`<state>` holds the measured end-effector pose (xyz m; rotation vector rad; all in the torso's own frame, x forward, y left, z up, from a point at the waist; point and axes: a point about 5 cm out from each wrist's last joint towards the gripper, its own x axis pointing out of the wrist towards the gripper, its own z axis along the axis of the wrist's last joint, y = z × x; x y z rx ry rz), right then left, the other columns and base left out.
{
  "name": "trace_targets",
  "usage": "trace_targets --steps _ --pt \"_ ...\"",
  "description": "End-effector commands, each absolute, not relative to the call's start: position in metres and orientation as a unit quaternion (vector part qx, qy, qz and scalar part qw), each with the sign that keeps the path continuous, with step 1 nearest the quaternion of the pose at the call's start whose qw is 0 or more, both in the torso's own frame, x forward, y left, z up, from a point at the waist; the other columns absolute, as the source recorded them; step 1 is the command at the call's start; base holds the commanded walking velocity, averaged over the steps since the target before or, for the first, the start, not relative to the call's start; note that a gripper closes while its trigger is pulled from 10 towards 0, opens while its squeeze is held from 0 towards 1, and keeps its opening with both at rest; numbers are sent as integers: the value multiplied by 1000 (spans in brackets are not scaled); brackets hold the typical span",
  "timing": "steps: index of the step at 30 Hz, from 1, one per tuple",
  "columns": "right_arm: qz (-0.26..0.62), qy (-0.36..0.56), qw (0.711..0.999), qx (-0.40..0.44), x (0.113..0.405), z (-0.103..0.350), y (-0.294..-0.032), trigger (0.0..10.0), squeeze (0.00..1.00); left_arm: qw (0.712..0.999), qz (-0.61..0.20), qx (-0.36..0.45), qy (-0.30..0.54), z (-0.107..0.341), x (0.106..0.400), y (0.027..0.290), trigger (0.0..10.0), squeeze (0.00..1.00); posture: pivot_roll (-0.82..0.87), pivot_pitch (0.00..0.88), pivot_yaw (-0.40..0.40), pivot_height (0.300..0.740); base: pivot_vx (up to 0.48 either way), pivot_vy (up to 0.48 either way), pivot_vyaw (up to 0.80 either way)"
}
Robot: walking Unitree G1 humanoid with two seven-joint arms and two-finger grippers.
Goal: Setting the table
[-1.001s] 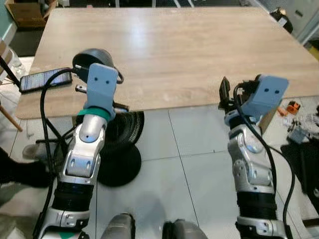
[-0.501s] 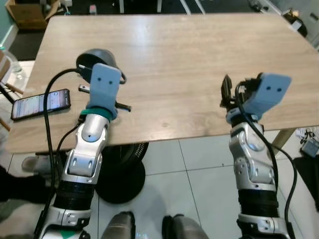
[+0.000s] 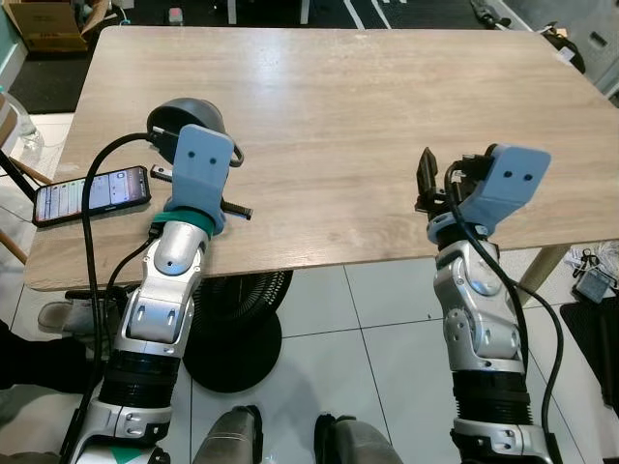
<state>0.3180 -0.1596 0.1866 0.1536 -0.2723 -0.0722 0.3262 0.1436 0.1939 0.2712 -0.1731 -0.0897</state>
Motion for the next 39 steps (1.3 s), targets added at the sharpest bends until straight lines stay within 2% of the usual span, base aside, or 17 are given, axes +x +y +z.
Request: trace_targets --steps 1,4,8,11,12,13,14,16,18,19,21,22,24,31,33,36,39 --pt "-38 -126 989 73 318 182 -161 10000 0 987 -56 133 -73 191 327 144 10000 0 51 35 1 740 0 0 0" --pt "-38 -117 990 62 320 180 -163 10000 0 965 -132 220 -48 189 328 150 10000 0 56 36 -2 740 0 0 0" --pt "-38 -117 991 60 320 180 -164 10000 0 947 -164 274 -36 189 328 156 10000 0 63 39 -3 740 0 0 0" --pt "-41 -116 991 59 321 179 -168 10000 0 885 -217 411 -30 205 333 184 10000 0 78 45 -8 740 0 0 0" --pt "-41 -116 991 59 321 179 -168 10000 0 885 -217 411 -30 205 333 184 10000 0 78 45 -8 740 0 0 0" --pt "-42 -115 991 59 321 179 -168 10000 0 869 -228 439 -28 208 334 189 10000 0 79 46 -8 740 0 0 0" --pt "-42 -115 991 58 322 179 -168 10000 0 837 -263 479 -23 211 338 193 10000 0 83 50 -11 740 0 0 0" --pt "-42 -115 991 58 322 179 -168 10000 0 837 -263 479 -23 211 338 193 10000 0 83 50 -11 740 0 0 0" --pt "-41 -116 991 58 322 180 -168 10000 0 791 -310 527 -11 215 344 196 10000 0 80 54 -7 740 0 0 0" --pt "-41 -116 991 58 322 180 -168 10000 0 791 -310 527 -11 215 344 196 10000 0 80 54 -7 740 0 0 0" --pt "-43 -117 990 59 322 180 -168 10000 0 748 -366 554 6 218 349 196 10000 0 77 59 -5 740 0 0 0" --pt "-43 -117 990 59 322 180 -168 10000 0 748 -366 554 6 218 349 196 10000 0 77 59 -5 740 0 0 0" --pt "-46 -114 991 59 319 177 -169 10000 0 698 -429 572 24 219 352 191 10000 0 68 68 0 740 0 0 0" --pt "-50 -111 991 59 315 175 -171 10000 0 643 -496 582 34 225 350 182 10000 0 67 76 10 740 0 0 0" --pt "-51 -109 991 56 313 174 -172 10000 0 607 -531 590 37 230 342 183 10000 0 73 83 15 740 0 0 0" --pt "-46 -106 992 49 312 173 -172 10000 0 591 -546 592 38 233 339 185 10000 0 73 83 15 740 0 0 0" --pt "15 -98 995 -28 305 170 -176 10000 0 551 -572 606 40 243 328 194 10000 0 78 91 14 740 0 0 0"
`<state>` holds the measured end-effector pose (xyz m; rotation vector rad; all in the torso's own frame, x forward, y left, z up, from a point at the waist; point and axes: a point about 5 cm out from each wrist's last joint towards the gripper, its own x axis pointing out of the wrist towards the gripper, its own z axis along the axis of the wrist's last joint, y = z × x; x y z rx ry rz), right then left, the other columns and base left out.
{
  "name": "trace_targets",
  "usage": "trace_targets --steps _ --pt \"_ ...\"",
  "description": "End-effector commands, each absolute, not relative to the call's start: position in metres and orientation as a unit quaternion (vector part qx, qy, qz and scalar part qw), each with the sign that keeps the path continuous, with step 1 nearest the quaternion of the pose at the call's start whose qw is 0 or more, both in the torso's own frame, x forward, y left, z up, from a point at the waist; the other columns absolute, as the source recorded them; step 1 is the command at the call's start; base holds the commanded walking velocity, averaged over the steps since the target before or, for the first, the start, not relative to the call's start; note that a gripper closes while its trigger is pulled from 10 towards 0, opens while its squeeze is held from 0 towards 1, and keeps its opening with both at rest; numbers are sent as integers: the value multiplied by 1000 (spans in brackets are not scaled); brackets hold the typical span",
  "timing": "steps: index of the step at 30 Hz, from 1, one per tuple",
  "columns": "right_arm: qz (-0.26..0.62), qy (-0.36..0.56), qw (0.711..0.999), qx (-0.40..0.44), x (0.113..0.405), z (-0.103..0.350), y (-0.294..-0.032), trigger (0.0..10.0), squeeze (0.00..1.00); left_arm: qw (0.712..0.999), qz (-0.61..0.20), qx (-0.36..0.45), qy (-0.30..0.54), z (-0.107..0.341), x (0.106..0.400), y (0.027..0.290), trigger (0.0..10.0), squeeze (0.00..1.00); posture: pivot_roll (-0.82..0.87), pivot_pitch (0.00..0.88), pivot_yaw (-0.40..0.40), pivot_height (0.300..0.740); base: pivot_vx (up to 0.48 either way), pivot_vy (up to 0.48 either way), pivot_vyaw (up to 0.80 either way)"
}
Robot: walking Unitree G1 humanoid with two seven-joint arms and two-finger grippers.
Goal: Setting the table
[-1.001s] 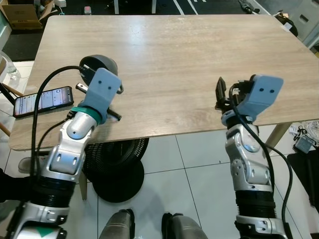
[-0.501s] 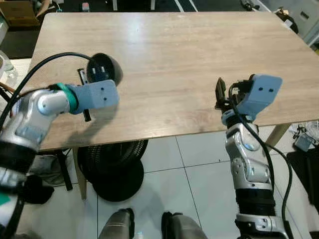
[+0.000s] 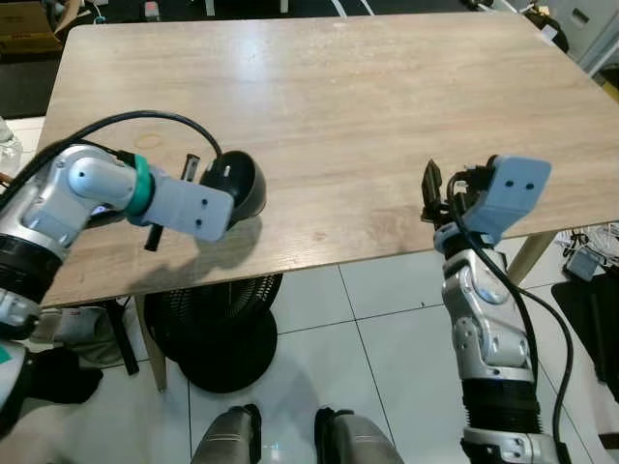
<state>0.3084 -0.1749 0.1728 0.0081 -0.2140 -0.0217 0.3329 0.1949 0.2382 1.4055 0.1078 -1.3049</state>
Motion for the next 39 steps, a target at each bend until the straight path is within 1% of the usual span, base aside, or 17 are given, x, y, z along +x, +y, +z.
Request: trace_targets --steps 1,4,9,10,11,13,15,16,19,22,24,27,31,33,36,37,39 --pt "15 -98 995 -28 305 170 -176 10000 0 551 -572 606 40 243 328 194 10000 0 78 91 14 740 0 0 0" --pt "91 -107 979 -145 304 176 -184 10000 0 522 -577 627 37 246 325 199 10000 0 72 87 1 740 0 0 0" --pt "124 -123 963 -203 308 187 -187 10000 0 512 -574 638 36 247 325 201 10000 0 74 85 -6 740 0 0 0" --pt "165 -160 942 -246 318 206 -176 10000 0 498 -571 652 36 245 324 202 10000 0 82 79 -11 740 0 0 0" --pt "179 -173 933 -259 320 213 -170 10000 0 493 -574 653 37 244 323 203 10000 0 83 78 -11 740 0 0 0" --pt "196 -183 928 -260 323 218 -162 10000 0 484 -575 659 38 242 322 203 10000 0 88 77 -12 740 0 0 0" --pt "196 -183 928 -260 323 218 -162 10000 0 484 -575 659 38 242 322 203 10000 0 88 77 -12 740 0 0 0" --pt "211 -190 923 -259 324 221 -153 10000 0 481 -576 659 42 241 322 204 10000 0 95 71 -14 740 0 0 0" --pt "233 -187 917 -263 324 218 -146 10000 0 464 -574 672 54 242 321 210 10000 0 105 70 -17 740 0 0 0" --pt "242 -182 915 -268 323 215 -146 10000 0 457 -574 677 60 243 320 213 10000 0 105 70 -17 740 0 0 0" --pt "232 -169 921 -264 320 208 -155 10000 0 442 -572 685 89 242 317 226 10000 0 107 65 -19 740 0 0 0" --pt "224 -164 925 -259 319 205 -160 10000 0 433 -569 691 106 241 315 234 10000 0 107 60 -19 740 0 0 0" --pt "224 -166 925 -257 320 205 -160 10000 0 432 -559 699 111 241 317 236 10000 0 108 59 -18 740 0 0 0" --pt "222 -168 927 -252 322 205 -160 10000 0 443 -529 713 120 242 324 240 10000 0 109 53 -19 740 0 0 0" --pt "222 -169 927 -251 322 205 -160 10000 0 451 -520 715 124 243 326 242 10000 0 110 53 -20 740 0 0 0" --pt "222 -169 927 -249 323 205 -159 10000 0 462 -516 710 128 244 328 244 10000 0 111 51 -23 740 0 0 0" --pt "222 -169 927 -249 323 205 -159 10000 0 462 -516 710 128 244 328 244 10000 0 111 51 -23 740 0 0 0"
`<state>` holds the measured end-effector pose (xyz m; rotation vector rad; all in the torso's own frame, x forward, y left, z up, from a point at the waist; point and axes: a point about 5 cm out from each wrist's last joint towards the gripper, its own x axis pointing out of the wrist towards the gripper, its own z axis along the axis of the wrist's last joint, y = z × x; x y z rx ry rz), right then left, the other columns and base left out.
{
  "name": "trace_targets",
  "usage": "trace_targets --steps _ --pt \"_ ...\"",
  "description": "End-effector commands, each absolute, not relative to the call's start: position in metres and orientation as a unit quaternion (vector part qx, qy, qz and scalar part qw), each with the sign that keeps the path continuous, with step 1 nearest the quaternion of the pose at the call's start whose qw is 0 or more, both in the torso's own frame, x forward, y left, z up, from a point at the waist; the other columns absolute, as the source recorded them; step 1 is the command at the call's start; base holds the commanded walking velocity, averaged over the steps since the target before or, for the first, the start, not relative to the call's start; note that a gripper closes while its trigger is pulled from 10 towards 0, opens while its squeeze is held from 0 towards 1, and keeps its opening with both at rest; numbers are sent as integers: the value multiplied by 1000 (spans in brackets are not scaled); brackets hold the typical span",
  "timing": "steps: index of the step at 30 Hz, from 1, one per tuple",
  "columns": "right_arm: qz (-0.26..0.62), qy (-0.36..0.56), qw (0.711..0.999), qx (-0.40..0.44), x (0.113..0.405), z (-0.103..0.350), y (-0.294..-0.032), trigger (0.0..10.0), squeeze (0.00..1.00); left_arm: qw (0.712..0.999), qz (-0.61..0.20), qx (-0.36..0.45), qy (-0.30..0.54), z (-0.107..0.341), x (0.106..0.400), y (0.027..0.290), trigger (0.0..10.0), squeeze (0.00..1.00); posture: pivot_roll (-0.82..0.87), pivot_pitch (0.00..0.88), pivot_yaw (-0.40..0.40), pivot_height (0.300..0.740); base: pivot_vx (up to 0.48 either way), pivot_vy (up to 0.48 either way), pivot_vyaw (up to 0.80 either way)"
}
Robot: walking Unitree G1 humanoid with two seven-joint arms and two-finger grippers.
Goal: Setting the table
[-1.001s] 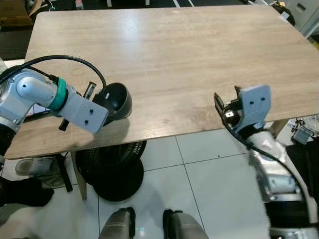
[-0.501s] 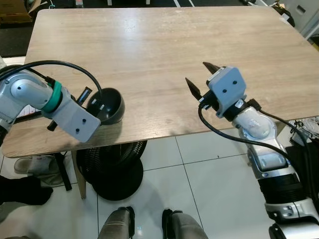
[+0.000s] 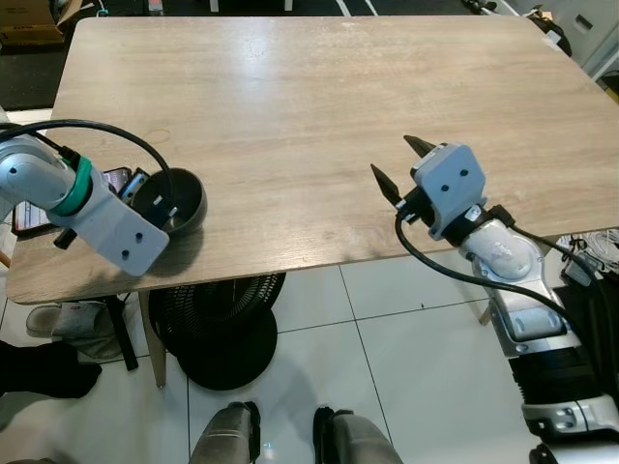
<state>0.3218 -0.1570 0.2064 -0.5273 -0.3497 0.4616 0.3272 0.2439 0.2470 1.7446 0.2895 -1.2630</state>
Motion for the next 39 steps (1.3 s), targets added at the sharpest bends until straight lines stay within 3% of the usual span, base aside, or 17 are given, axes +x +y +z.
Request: trace_targets --steps 1,4,6,12,14,15,16,17,28,31,36,39 --pt "223 -170 927 -248 323 205 -159 10000 0 468 -515 707 130 244 329 245 10000 8 110 50 -24 740 0 0 0" --pt "223 -170 927 -248 323 205 -159 10000 0 468 -515 707 130 244 329 245 10000 8 110 50 -24 740 0 0 0" --pt "221 -170 929 -245 324 205 -159 10000 0 481 -494 714 117 248 334 245 10000 1000 112 50 -24 740 0 0 0" --pt "223 -170 929 -240 323 203 -157 10000 0 500 -470 722 90 252 342 239 10000 1000 110 50 -22 740 0 0 0" --pt "224 -170 930 -238 322 202 -157 10000 0 531 -433 727 45 260 353 228 10000 1000 106 52 -23 740 0 0 0" --pt "224 -170 930 -238 322 202 -157 10000 0 531 -433 727 45 260 353 228 10000 1000 106 52 -23 740 0 0 0" --pt "224 -170 930 -237 322 202 -157 10000 0 535 -425 729 35 262 355 226 10000 980 106 52 -23 740 0 0 0" --pt "223 -170 930 -236 322 203 -157 10000 0 542 -414 730 23 266 357 224 10000 0 106 54 -24 740 0 0 0" --pt "225 -170 931 -233 323 203 -156 10000 0 566 -446 693 6 265 353 217 10000 0 108 57 -28 740 0 0 0" --pt "224 -171 931 -233 323 203 -157 10000 0 591 -474 653 -6 268 348 209 10000 0 108 59 -29 740 0 0 0" --pt "224 -171 931 -233 323 203 -157 10000 0 604 -485 632 -15 271 347 204 10000 0 108 59 -29 740 0 0 0" --pt "218 -173 936 -217 323 204 -156 10000 0 648 -517 557 -56 291 336 188 10000 0 110 60 -29 740 0 0 0"
